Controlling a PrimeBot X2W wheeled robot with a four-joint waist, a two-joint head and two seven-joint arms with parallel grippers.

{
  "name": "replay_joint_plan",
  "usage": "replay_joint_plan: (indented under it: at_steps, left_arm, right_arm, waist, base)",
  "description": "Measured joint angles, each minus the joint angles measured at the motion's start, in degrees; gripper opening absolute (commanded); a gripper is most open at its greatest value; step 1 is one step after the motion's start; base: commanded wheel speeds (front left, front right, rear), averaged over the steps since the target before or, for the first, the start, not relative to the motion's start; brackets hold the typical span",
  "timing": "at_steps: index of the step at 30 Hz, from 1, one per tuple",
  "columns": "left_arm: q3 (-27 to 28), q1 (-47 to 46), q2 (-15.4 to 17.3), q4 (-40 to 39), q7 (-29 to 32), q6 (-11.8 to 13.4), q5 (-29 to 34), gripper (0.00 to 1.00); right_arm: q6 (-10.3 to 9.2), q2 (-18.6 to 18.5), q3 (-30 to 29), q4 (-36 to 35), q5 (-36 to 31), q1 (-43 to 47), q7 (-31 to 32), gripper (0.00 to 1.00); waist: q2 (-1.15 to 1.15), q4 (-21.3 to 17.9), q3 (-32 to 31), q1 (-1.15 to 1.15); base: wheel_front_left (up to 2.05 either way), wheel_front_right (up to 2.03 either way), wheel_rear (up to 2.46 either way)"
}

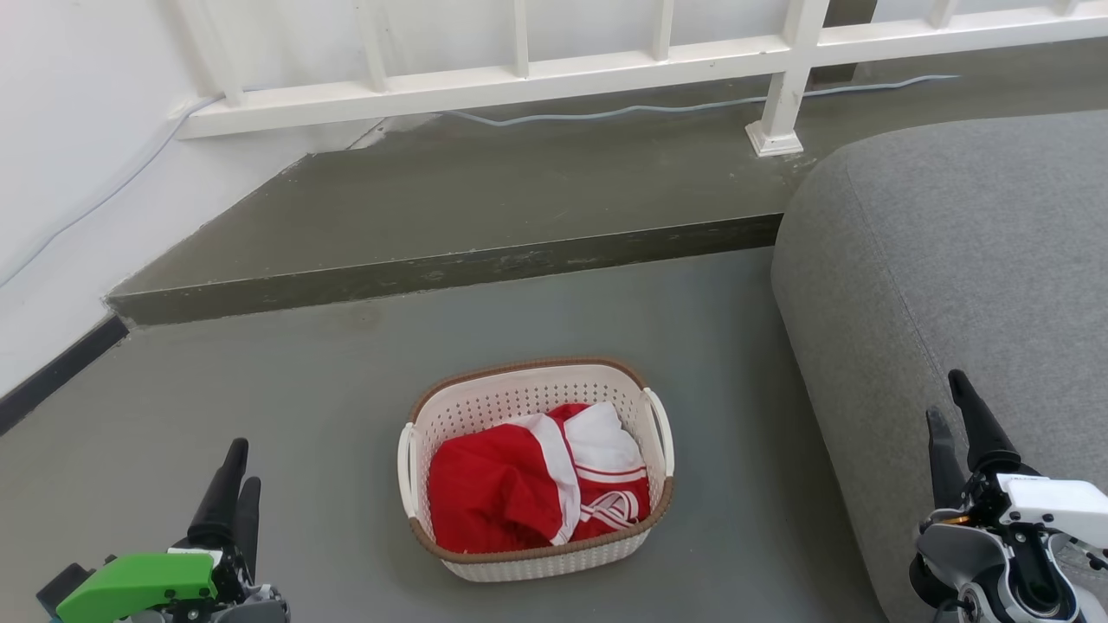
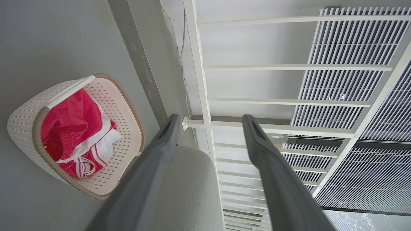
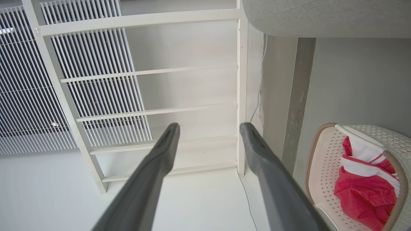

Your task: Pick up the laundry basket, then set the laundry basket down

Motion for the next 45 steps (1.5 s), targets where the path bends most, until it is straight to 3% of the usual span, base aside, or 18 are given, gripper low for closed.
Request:
replay_joint_plan:
  at_steps: [16, 25, 35, 45]
  left_arm:
    - [-2.02, -1.3, 0.64, -2.52, -2.36, 0.0, 4.74, 1.0]
    - [-5.24, -2.48, 3.41, -3.9, -5.23, -0.01, 13.18, 1.0]
    - [-9.02, -3.68, 5.79, -4.56, -7.15, 0.01, 25.46, 1.0]
    - [-11.91, -4.54, 7.38, -5.17, -8.84, 2.32, 36.16, 1.0]
  right_arm:
    - [0.01, -1.78, 1.62, -0.88, -6.86, -0.49, -3.02, 1.0]
    - [-0.07, -3.71, 3.33, -1.43, -14.61, -1.65, -4.76, 1.0]
    - [-2.07, -6.05, 6.9, -2.37, -26.51, -2.73, -6.55, 1.0]
    - [-4.11, -7.49, 10.13, -2.94, -36.61, -3.37, -8.05, 1.0]
  waist:
    - [0.0, 0.06, 0.25, 0.0]
    - [0.0, 0.07, 0.44, 0.0]
    - [0.0, 0.06, 0.38, 0.0]
    - [0.0, 0.19, 0.16, 0.0]
  base:
    - [0.0, 0.0, 0.0]
    - [0.0, 0.0, 0.0]
    - [0.0, 0.0, 0.0]
    - [0.0, 0.0, 0.0]
